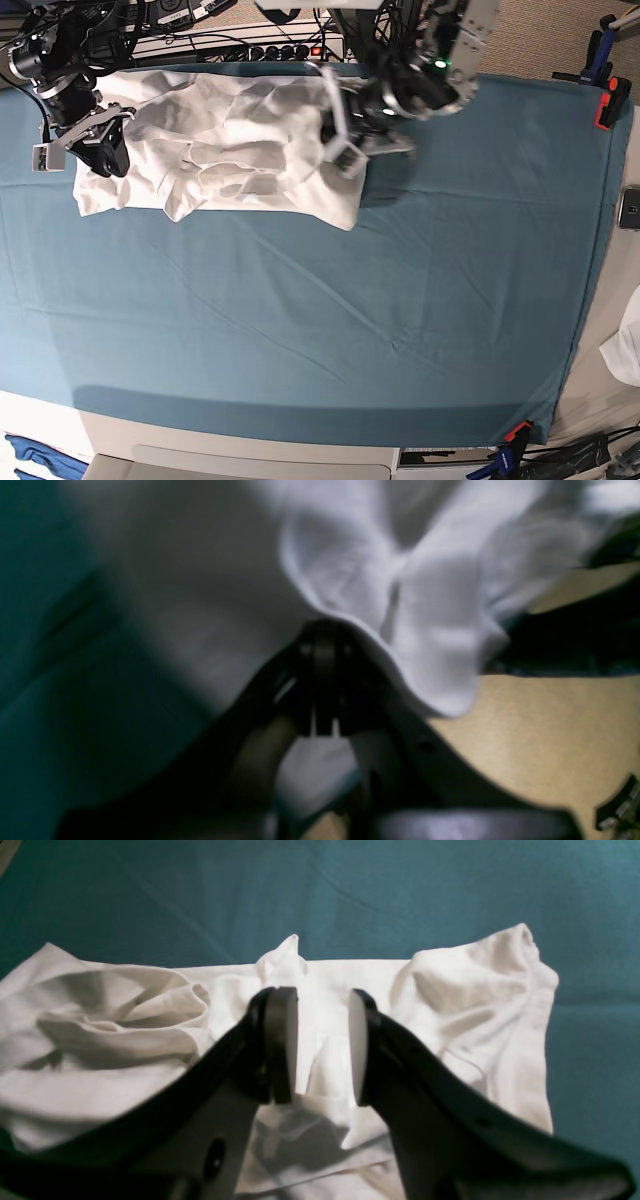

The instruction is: Fold the T-shirt properly

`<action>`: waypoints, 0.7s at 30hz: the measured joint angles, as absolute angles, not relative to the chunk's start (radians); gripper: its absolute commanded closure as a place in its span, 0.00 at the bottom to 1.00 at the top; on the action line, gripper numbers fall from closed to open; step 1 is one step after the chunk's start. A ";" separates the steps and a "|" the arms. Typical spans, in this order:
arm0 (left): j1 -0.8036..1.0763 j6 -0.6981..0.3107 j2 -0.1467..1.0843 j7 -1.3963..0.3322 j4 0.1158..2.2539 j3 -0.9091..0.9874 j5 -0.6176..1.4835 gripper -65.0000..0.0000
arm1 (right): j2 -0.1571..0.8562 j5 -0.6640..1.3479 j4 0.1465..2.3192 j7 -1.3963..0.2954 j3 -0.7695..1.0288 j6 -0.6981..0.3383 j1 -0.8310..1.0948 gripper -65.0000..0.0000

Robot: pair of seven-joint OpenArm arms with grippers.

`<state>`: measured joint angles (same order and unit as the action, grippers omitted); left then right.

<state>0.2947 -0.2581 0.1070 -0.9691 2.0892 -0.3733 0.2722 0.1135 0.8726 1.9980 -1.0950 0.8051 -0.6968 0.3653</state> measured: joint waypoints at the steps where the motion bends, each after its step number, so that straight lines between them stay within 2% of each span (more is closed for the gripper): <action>1: 0.292 -0.258 0.094 -0.965 2.089 -0.408 0.256 1.00 | 0.113 0.873 1.998 -1.095 0.805 -0.697 0.365 0.72; 7: 0.266 -0.224 0.046 -0.915 2.080 -0.592 0.165 1.00 | 0.113 0.872 1.998 -1.095 0.805 -0.697 0.365 0.72; 11: 0.226 -0.220 0.027 -0.889 2.008 -0.665 0.179 1.00 | 0.114 0.870 1.998 -1.093 0.805 -0.696 0.366 0.72; 15: 0.150 -0.267 -0.017 -0.905 1.863 -0.717 0.142 1.00 | 0.112 0.869 1.998 -1.094 0.804 -0.698 0.364 0.72; 21: 0.121 -0.263 -0.019 -0.939 1.977 -0.725 0.115 1.00 | 0.115 0.869 1.998 -1.092 0.805 -0.697 0.365 0.72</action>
<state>0.1207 -0.2626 -0.0189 -0.9386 1.9766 -0.7250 0.1146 0.1146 0.8688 1.9980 -1.0916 0.8051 -0.6968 0.3653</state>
